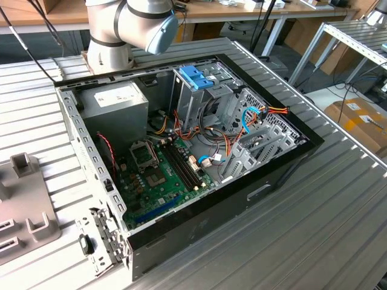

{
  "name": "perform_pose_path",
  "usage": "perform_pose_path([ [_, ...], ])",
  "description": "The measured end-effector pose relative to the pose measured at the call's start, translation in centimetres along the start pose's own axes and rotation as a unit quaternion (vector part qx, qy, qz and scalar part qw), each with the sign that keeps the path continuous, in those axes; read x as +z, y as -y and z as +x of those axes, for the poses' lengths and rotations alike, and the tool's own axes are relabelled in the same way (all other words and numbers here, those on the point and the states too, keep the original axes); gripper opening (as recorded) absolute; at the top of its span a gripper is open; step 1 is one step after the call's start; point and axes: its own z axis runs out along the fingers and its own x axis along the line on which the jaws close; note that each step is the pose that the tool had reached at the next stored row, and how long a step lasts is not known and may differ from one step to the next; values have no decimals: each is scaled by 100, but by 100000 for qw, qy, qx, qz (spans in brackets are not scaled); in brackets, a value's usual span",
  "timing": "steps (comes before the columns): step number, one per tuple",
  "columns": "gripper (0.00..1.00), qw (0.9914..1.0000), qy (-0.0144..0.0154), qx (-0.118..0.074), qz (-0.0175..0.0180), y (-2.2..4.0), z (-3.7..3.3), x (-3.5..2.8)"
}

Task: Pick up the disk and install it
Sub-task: 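Reach for the disk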

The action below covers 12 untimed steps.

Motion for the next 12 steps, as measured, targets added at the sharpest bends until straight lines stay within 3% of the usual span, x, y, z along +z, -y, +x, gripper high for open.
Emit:
perform_pose_path([
  [6,11,100000,-6,-6,6,1,61,3],
  [12,11,100000,-4,-5,4,1,66,3],
])
